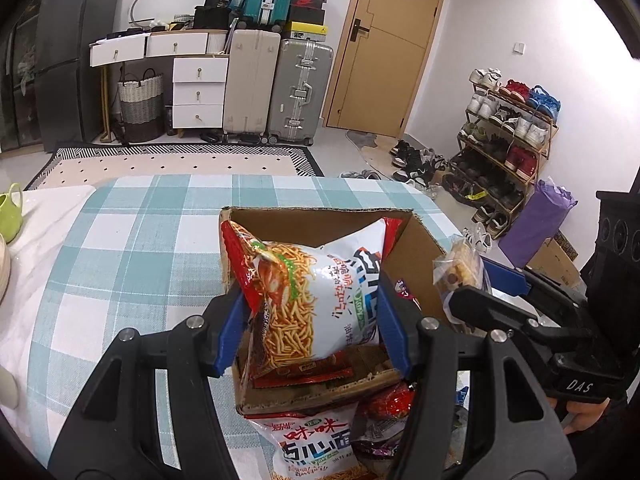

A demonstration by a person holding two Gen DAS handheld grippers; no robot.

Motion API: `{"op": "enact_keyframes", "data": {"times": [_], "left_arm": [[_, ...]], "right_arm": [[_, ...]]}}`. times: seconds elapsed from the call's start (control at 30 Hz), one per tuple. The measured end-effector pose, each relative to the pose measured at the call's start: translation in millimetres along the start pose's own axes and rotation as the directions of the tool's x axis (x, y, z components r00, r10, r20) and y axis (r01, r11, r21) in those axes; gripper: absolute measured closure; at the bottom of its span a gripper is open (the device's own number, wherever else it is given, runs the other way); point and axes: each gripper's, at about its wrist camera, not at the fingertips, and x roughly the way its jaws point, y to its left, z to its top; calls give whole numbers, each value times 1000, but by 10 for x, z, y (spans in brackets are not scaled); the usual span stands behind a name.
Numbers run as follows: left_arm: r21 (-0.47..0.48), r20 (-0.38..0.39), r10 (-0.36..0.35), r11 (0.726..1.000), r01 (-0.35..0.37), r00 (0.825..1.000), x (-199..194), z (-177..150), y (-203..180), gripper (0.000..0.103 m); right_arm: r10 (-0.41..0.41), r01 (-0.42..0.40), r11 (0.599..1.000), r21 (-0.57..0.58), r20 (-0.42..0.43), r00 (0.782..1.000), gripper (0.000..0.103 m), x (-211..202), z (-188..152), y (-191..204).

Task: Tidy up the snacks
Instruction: 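Lift the noodle bag and biscuit pack and carry them over the box, then open both grippers to release the noodle bag and biscuit pack into the box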

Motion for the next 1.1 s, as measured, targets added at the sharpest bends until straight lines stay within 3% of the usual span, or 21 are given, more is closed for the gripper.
{"op": "enact_keyframes", "data": {"times": [1.03, 1.1], "left_arm": [[37, -55, 47, 998, -45, 997, 595, -78, 109, 47], [37, -60, 54, 998, -52, 997, 607, -74, 105, 47]], "right_arm": [[-112, 109, 990, -87, -27, 993, 41, 367, -86, -68], [-126, 125, 989, -81, -9, 992, 33, 327, -75, -76]]}}
